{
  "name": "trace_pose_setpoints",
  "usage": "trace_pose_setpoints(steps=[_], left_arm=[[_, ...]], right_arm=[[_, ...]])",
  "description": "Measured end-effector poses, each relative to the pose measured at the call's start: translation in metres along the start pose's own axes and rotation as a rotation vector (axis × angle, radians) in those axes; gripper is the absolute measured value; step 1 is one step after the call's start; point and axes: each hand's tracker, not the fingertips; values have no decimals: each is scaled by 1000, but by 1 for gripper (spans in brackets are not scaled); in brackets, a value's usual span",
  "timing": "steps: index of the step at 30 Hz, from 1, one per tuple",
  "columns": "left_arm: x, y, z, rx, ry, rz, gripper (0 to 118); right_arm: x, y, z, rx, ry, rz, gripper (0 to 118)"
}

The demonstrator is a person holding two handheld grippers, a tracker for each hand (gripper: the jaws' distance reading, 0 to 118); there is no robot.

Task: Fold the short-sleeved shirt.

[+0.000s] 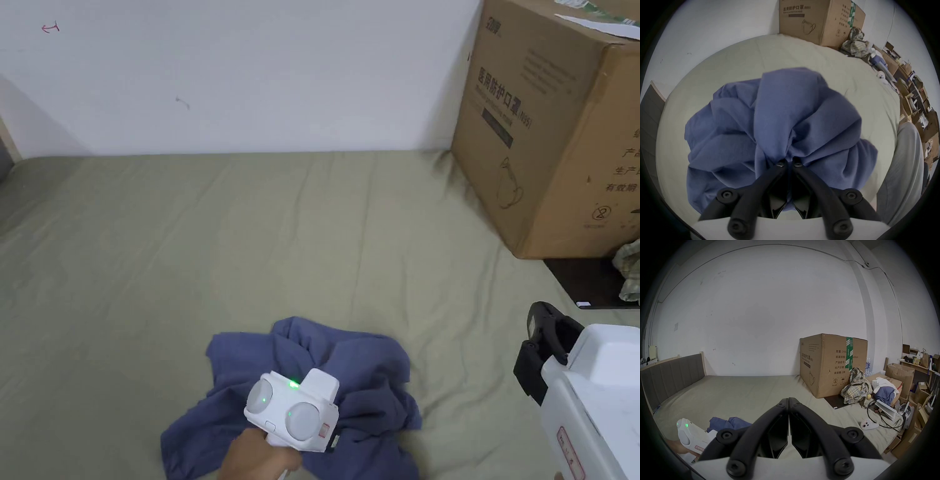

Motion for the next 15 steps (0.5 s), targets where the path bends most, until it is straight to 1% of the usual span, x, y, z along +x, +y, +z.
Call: trace_pose_setpoints(steps=[1,2,3,4,5,6,7,8,9,10,12,15], left_arm=[[-2,1,5,30,-7,28,3],[-2,1,10,50,-5,67,11],[-3,2,15,67,-7,95,22],[-5,3,23,90,-23,117,40],[-7,4,32,116,-40,141,64],[-7,4,46,149,-48,168,93],[-9,6,59,186,-44,198,104],[-12,7,73,223,-36,224,107],[-16,8,90,278,-18,254,107],[-18,9,108,347,-2,277,113],[-28,11,143,450,14,302,112],[-42,10,193,595,92,321,113]], right_arm=[[-2,0,0,-1,1,2,0],[-3,1,0,-2,2,4,0],[-4,1,0,-3,5,7,0],[-4,1,0,-3,8,9,0],[-6,1,0,-3,10,11,0],[-7,3,0,0,13,13,0],[-9,4,1,3,16,16,0],[-11,5,1,7,20,17,0],[-12,7,2,12,25,19,0],[-14,10,3,19,29,20,0],[-18,14,4,33,36,25,0],[-23,21,5,56,46,27,0]])
